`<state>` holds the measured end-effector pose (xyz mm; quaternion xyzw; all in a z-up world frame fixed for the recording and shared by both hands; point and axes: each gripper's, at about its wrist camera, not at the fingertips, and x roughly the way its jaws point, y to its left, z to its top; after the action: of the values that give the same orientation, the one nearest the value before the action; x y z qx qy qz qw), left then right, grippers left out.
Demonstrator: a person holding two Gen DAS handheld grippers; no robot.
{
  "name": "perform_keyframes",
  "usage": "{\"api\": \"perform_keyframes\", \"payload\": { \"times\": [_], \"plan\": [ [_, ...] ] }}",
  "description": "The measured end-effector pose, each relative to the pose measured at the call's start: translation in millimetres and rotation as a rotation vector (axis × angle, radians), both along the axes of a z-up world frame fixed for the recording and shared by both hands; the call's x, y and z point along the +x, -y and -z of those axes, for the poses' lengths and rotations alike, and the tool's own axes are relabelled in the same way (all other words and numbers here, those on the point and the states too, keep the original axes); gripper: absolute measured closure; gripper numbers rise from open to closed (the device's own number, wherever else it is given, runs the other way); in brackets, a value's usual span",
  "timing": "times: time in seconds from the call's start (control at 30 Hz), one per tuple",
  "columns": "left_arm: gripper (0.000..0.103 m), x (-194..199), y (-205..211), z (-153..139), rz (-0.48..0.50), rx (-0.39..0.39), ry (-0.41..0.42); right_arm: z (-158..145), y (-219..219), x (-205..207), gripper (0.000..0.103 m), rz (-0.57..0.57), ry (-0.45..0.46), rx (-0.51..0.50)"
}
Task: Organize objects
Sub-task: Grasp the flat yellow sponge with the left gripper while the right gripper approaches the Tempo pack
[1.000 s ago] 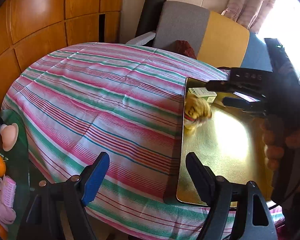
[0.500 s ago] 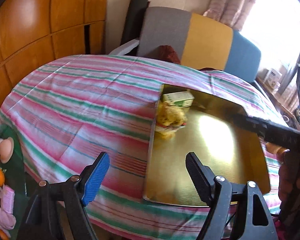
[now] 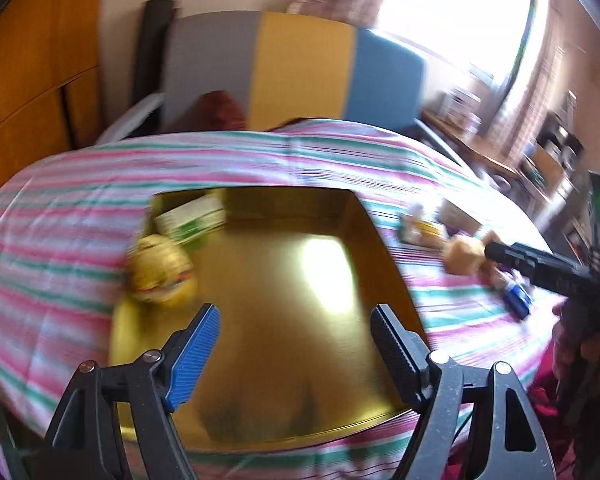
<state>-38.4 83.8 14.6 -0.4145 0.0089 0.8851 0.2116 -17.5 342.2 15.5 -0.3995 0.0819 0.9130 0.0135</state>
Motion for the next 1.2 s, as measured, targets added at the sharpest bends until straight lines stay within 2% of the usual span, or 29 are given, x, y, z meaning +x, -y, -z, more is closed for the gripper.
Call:
{"api": "perform_keyframes", "payload": {
  "times": [0.17,0.27,0.33,0.43,0.47,0.67,0.83,1.03,1.1,1.17,1.2],
  "plan": [
    [0.024,0.3,-71.8,-4.8,0.147,-0.025,-0.001,-1.8,-97.8,27.1,0.010,0.246,-0.002,0.008],
    [0.024,-2.3,-119.7,-1.8,0.224,-0.037,0.019,7.2,-153.3,45.8,0.009,0.425,0.001,-0.010],
    [0.024,-5.9,-148.5,2.9,0.265,-0.053,0.029,17.6,-184.0,59.4,0.009,0.536,-0.004,-0.065],
    [0.020,-11.7,-189.6,14.1,0.317,-0.073,0.047,33.4,-219.7,74.7,0.009,0.693,0.018,-0.210],
    [0.020,-13.7,-204.0,18.8,0.331,-0.085,0.053,35.6,-226.4,77.7,0.009,0.716,0.008,-0.242],
    [0.013,-30.6,-262.8,45.3,0.359,-0.091,0.105,43.3,-244.3,87.3,0.009,0.768,0.008,-0.352],
    [0.005,-48.1,-292.9,58.3,0.345,-0.098,0.132,47.1,-241.2,88.2,0.008,0.758,0.015,-0.378],
    [0.004,-68.2,-316.8,74.8,0.318,-0.114,0.167,54.9,-239.8,80.0,0.008,0.729,0.053,-0.385],
    [0.009,-72.6,-320.9,82.0,0.304,-0.125,0.173,57.4,-238.3,75.9,0.007,0.716,0.072,-0.368],
    [0.032,-76.2,-322.8,90.9,0.311,-0.128,0.202,60.9,-237.2,69.6,0.006,0.703,0.103,-0.335],
    [0.035,-77.5,-320.4,94.1,0.324,-0.096,0.231,63.1,-236.6,66.5,0.006,0.698,0.124,-0.314]
  ]
}}
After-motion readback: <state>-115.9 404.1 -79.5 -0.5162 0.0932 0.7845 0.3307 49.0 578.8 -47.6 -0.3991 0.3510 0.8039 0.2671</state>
